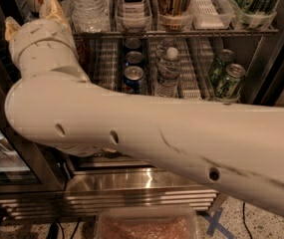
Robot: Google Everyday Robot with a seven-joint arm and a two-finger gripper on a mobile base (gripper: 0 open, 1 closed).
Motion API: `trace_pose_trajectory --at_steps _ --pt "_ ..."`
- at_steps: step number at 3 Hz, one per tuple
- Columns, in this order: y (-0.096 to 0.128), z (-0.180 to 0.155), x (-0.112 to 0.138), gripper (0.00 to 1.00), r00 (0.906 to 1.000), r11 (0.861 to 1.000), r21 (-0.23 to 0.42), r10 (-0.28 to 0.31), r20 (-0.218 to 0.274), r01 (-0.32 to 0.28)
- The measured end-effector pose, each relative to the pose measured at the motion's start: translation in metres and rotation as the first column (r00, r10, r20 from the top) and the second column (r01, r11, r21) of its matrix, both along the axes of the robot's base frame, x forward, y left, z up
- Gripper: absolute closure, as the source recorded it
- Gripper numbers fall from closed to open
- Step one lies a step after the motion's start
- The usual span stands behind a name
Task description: Pick 7up can from top shelf of fridge
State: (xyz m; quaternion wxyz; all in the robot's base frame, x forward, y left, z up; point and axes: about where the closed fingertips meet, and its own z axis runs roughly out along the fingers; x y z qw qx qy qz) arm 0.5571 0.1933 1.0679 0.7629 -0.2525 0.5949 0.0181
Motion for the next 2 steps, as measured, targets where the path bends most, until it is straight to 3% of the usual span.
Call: trace_pose_trajectory --at_steps 2 --pt "0.0031 0.0019 0.0065 0.41 0.9992 0.997 0.068 -0.039 -0.011 0.040"
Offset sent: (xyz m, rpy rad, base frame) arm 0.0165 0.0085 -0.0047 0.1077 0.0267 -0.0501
